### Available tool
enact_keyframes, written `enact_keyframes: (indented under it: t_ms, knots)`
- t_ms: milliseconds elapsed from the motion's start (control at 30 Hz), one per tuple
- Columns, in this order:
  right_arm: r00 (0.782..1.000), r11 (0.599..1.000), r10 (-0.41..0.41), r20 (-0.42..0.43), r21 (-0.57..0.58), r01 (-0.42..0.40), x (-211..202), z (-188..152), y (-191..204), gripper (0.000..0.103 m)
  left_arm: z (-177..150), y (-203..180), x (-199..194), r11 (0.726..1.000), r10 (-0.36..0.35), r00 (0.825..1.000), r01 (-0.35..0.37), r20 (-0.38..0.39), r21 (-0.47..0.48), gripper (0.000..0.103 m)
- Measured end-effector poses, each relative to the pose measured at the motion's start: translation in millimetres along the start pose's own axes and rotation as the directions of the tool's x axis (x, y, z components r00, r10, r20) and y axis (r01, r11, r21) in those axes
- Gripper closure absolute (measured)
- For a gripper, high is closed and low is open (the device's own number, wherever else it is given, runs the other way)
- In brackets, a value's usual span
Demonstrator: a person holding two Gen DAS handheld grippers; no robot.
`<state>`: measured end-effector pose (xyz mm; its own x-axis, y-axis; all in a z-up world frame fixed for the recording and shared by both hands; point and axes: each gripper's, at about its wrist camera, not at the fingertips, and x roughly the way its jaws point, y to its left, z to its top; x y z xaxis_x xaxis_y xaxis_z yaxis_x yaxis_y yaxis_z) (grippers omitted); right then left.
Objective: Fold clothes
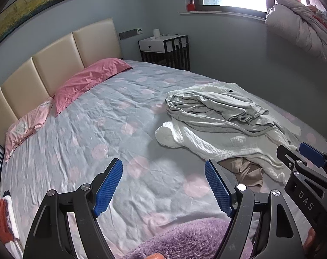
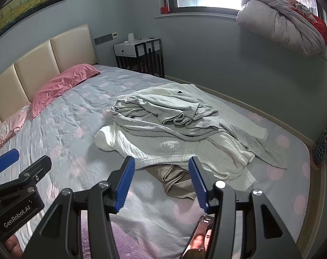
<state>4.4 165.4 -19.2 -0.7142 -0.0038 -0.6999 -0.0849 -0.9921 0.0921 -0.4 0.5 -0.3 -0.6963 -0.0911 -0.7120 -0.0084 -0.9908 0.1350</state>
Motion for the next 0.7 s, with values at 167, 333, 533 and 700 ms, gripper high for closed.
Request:
enact_keyframes:
  t_ms: [167,333,533,700]
  knots:
    - [1.0,1.0,-0.005,0.003,-0.007,0.005,-0.9,-0.8,0.3,0.052,4.9,6.8,-1.3,1.0,-0.003,1.0,0.003,-0.004,-0.003,0.023]
    - [0.999,1.0,0.015,0.039,0.005,-0.015,-11.2,-3.1,0.1,0.052,8.4,19.6,-10.6,1.0,-0.013,1.0,0.013,0.007,-0.014,0.023]
    - [0.999,1.0,0.029,0.035,0.011,-0.03,-12.8,-5.0,2.8,0.052,3.5,18.5,-17.4,0.999,-0.028,0.999,0.029,0.032,-0.031,0.023]
    - [0.997,0.997,0.061,0.039,0.052,-0.063,-13.2,-6.6,-3.9,0.053,0.8,17.0,-17.5,0.999,-0.03,0.998,0.031,0.05,-0.032,0.023]
